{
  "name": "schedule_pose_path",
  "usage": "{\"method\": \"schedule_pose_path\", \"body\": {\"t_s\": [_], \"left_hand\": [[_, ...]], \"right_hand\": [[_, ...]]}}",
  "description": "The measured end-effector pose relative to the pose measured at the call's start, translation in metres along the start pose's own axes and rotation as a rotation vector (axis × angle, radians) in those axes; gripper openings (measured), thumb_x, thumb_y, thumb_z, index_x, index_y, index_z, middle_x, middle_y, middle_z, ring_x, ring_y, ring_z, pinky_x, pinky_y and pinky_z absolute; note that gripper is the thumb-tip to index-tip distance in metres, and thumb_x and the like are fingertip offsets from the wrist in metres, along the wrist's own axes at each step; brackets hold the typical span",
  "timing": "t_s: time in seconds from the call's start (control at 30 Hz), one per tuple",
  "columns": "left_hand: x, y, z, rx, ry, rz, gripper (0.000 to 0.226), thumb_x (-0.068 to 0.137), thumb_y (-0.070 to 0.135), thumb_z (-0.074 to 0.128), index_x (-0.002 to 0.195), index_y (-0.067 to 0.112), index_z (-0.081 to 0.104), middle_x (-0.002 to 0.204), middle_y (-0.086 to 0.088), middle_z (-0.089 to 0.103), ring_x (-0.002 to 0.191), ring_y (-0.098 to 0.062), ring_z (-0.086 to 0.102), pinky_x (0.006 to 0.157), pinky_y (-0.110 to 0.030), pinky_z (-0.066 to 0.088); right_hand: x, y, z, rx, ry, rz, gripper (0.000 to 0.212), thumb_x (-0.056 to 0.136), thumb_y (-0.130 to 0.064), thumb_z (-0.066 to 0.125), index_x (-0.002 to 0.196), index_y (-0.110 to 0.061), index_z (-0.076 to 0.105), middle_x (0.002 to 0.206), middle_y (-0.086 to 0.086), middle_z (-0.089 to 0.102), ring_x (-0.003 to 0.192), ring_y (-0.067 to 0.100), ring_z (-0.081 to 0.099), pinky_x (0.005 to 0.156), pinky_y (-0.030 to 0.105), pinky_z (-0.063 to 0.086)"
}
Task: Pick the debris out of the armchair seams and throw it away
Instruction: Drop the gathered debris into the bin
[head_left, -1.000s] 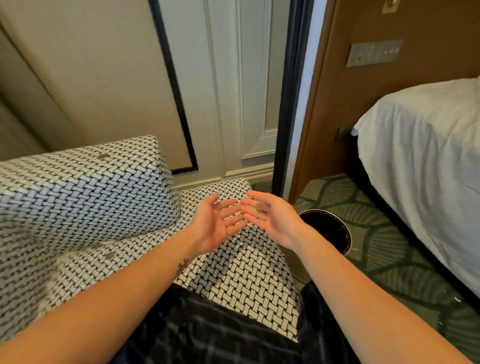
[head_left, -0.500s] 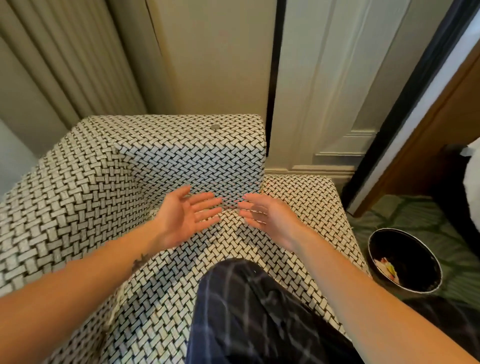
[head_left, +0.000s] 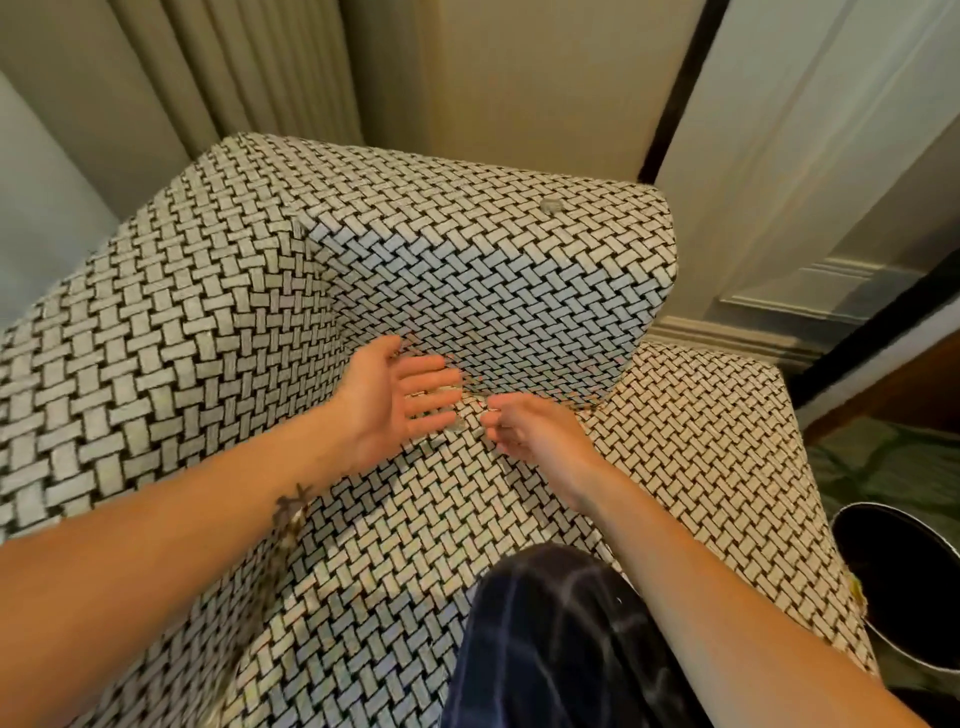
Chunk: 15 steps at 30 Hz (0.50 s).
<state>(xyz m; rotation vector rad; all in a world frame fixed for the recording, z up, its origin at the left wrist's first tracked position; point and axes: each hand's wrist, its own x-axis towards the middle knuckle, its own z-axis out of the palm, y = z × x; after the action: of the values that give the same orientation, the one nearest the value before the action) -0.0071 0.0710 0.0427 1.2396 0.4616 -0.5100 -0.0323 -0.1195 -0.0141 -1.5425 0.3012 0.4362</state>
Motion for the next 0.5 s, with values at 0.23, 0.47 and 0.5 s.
{"method": "schedule_pose_path", "body": {"t_s": [0.23, 0.47, 0.5], "left_hand": [[0.007, -0.008, -0.004, 0.035, 0.2, 0.045, 0.054, 0.11, 0.039, 0.025, 0.115, 0.005, 0.066, 0.113, -0.015, 0.075, 0.108, -0.031, 0.07, 0.1, -0.048, 0.055], [0.012, -0.012, -0.003, 0.018, 0.265, 0.095, 0.052, 0.11, 0.036, 0.025, 0.111, 0.006, 0.067, 0.109, -0.012, 0.076, 0.106, -0.029, 0.071, 0.099, -0.046, 0.056], [0.012, -0.013, -0.003, 0.024, 0.264, 0.095, 0.052, 0.111, 0.036, 0.025, 0.112, 0.005, 0.067, 0.11, -0.013, 0.076, 0.106, -0.028, 0.071, 0.099, -0.045, 0.056]], "right_hand": [[0.033, 0.001, 0.031, -0.43, -0.036, -0.155, 0.027, 0.098, -0.017, 0.063, 0.125, -0.019, 0.066, 0.114, -0.004, 0.067, 0.103, 0.009, 0.064, 0.09, 0.018, 0.05], [0.054, 0.018, 0.039, -0.869, 0.016, -0.276, 0.037, 0.096, -0.02, 0.068, 0.132, -0.018, 0.063, 0.116, 0.0, 0.051, 0.108, 0.017, 0.054, 0.104, 0.028, 0.045], [0.055, 0.018, 0.039, -0.872, 0.017, -0.265, 0.034, 0.096, -0.02, 0.068, 0.13, -0.019, 0.064, 0.114, 0.0, 0.05, 0.105, 0.017, 0.054, 0.103, 0.027, 0.044]]}}
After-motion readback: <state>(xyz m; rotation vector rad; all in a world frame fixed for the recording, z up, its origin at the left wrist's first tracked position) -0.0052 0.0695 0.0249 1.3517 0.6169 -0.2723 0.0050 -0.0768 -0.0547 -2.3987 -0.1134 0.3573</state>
